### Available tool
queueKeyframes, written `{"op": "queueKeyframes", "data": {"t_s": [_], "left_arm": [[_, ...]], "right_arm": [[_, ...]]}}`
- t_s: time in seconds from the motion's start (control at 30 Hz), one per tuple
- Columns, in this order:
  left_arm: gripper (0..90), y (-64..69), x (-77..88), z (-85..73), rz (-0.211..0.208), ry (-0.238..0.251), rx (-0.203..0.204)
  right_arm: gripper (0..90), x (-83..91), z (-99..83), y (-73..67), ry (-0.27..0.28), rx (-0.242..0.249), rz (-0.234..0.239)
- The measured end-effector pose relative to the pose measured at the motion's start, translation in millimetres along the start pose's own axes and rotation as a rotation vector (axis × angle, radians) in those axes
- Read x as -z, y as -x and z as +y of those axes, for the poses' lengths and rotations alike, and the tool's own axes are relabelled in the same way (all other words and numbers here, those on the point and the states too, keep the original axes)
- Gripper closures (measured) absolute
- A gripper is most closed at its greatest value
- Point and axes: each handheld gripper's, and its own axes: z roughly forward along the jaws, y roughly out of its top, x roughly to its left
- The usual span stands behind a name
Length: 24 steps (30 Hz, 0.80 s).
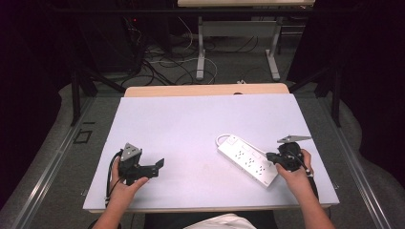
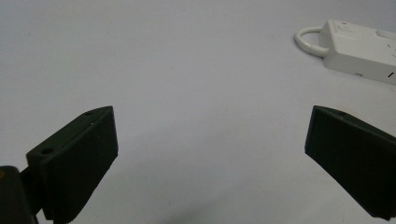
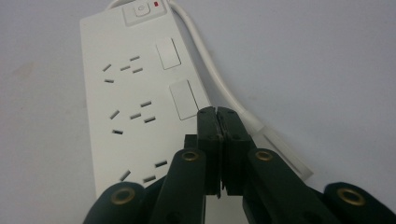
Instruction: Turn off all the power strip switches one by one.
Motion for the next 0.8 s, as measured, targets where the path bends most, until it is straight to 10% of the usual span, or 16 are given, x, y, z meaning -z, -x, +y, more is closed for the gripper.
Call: {"op": "queueKeyframes", "data": {"t_s": [0.8], "left_arm": [[2.3, -0.5, 1.7, 0.7, 0.000, -0.002, -0.009]], "right_arm": [[89.0, 4.7, -13.1, 7.3, -0.011, -0.034, -0.019]]}}
